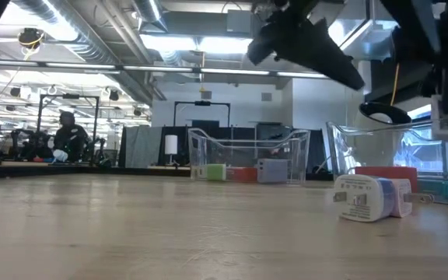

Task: Pick & Place Office items
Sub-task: Put the white digital clock into the bottom transparent bin, then put the small purple charger adapter into the top transparent bin, then put the large pink charger adapter into the top transparent bin

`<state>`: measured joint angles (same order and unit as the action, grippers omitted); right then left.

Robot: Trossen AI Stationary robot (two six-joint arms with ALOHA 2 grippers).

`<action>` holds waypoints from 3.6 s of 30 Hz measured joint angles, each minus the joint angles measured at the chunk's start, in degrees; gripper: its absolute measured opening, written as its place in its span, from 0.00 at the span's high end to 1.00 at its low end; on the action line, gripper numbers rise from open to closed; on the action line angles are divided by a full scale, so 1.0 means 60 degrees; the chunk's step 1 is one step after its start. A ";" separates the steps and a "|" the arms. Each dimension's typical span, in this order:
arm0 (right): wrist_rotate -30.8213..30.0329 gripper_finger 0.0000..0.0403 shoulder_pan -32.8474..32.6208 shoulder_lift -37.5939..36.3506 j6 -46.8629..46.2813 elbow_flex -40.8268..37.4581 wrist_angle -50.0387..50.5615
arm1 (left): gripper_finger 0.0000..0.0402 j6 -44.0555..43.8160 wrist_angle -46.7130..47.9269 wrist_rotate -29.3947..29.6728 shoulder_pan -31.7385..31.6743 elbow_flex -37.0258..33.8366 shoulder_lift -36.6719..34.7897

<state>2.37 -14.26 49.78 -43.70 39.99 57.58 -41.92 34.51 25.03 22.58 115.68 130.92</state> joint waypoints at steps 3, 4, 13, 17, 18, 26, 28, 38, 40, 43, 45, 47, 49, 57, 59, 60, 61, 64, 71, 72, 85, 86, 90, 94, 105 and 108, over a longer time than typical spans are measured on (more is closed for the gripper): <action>-0.0173 0.82 -0.0182 0.0018 -0.0076 -0.0186 -0.0053 | 0.32 -0.0293 0.0002 -0.0275 0.0180 0.0000 0.0245; -0.0247 0.81 -0.0224 0.0022 -0.0076 -0.0232 -0.0060 | 0.32 -0.0408 0.0023 -0.0326 0.0238 0.0000 0.0349; -0.0322 0.68 -0.0340 0.0022 0.0092 -0.0320 -0.0370 | 0.32 -0.0993 0.0220 0.0049 0.0497 -0.0004 0.1060; -0.0324 0.59 -0.0340 0.0022 0.0436 -0.0320 -0.0491 | 0.32 -0.0999 0.0697 0.0140 0.0490 -0.0018 0.1211; -0.0324 0.56 -0.0340 0.0022 0.0432 -0.0320 -0.0495 | 0.32 -0.1052 0.0711 0.0114 0.0480 -0.0014 0.1238; -0.0321 0.41 -0.0340 0.0026 0.0433 -0.0320 -0.0516 | 0.33 -0.1424 0.0401 0.0068 0.0416 -0.0018 0.1649; -0.0321 0.39 -0.0340 0.0026 0.0436 -0.0320 -0.0531 | 0.34 -0.1484 0.0489 0.0089 0.0395 -0.0004 0.1681; -0.0246 0.40 -0.0340 0.0030 0.0436 -0.0320 -0.0535 | 0.60 -0.1461 0.0728 0.0074 0.0333 -0.0007 0.1699; -0.0226 0.41 -0.0340 0.0030 0.0436 -0.0320 -0.0535 | 0.67 -0.1662 0.0727 0.0087 0.0325 -0.0004 0.1696; -0.0210 0.42 -0.0340 0.0030 0.0436 -0.0320 -0.0535 | 0.67 -0.1902 0.0712 0.0132 0.0326 0.0000 0.1650; -0.0212 0.42 -0.0340 0.0026 0.0436 -0.0320 -0.0535 | 0.67 -0.1966 0.0507 0.0137 0.0311 0.0013 0.1589; -0.0209 0.43 -0.0340 0.0002 0.0524 -0.0310 -0.0527 | 0.67 -0.2094 0.0535 0.0223 0.0290 0.0015 0.1411; -0.0211 0.43 -0.0340 0.0001 0.0696 -0.0191 -0.0434 | 0.67 -0.2343 0.0537 0.0453 0.0251 0.0022 0.1187; -0.0309 0.45 -0.0340 -0.0007 0.1875 0.1237 -0.0108 | 0.67 -0.2567 0.1048 0.2665 -0.0424 0.0036 -0.0095; -0.0326 0.45 -0.0332 -0.0007 0.2211 0.1727 -0.0101 | 0.67 -0.2541 0.1537 0.3202 -0.0787 0.0036 -0.0388; -0.0350 0.45 -0.0318 -0.0007 0.2387 0.1968 -0.0098 | 0.67 -0.2455 0.1841 0.3390 -0.1006 0.0036 -0.0534; -0.0469 0.45 -0.0318 -0.0007 0.2544 0.2229 -0.0094 | 0.67 -0.2291 0.2151 0.3492 -0.1255 0.0036 -0.0690; -0.1262 0.45 -0.0318 -0.0007 0.2932 0.2934 -0.0099 | 0.67 -0.1581 0.2934 0.3319 -0.2179 0.0045 -0.1093; -0.4411 0.45 -0.0314 -0.0007 0.3894 0.3985 -0.0137 | 0.67 0.0749 0.3426 0.0281 -0.4962 0.0035 -0.1177; -0.4831 0.45 -0.0314 -0.0007 0.3997 0.4039 -0.0135 | 0.67 0.0978 0.3363 0.0070 -0.5324 0.0040 -0.1128; -0.6632 0.45 -0.0065 0.0049 0.4137 0.4051 -0.0094 | 0.67 0.2122 0.3171 -0.1667 -0.7605 -0.0970 -0.0952; -0.6746 0.45 -0.0036 0.0048 0.4137 0.4051 -0.0094 | 0.67 0.2128 0.3068 -0.1739 -0.7605 -0.1141 -0.0952; -0.7219 0.45 0.0113 0.0048 0.4147 0.4051 -0.0098 | 0.67 0.2361 0.2456 -0.2195 -0.7599 -0.1801 -0.0949; -0.7510 0.45 0.0302 0.0048 0.4183 0.4051 -0.0098 | 0.66 0.2373 0.2089 -0.2220 -0.7594 -0.2092 -0.0952; -0.7457 0.45 0.0516 0.0048 0.3587 0.4047 -0.0094 | 0.52 0.2864 0.1985 -0.2121 -0.7501 -0.2193 -0.0952; -0.7034 0.45 0.0516 0.0048 0.3357 0.4044 -0.0094 | 0.48 0.3151 0.2055 -0.2154 -0.7454 -0.2061 -0.0952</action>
<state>-39.83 -11.16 50.06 -23.56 64.25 57.01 -23.01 46.84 12.10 -22.14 103.31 125.21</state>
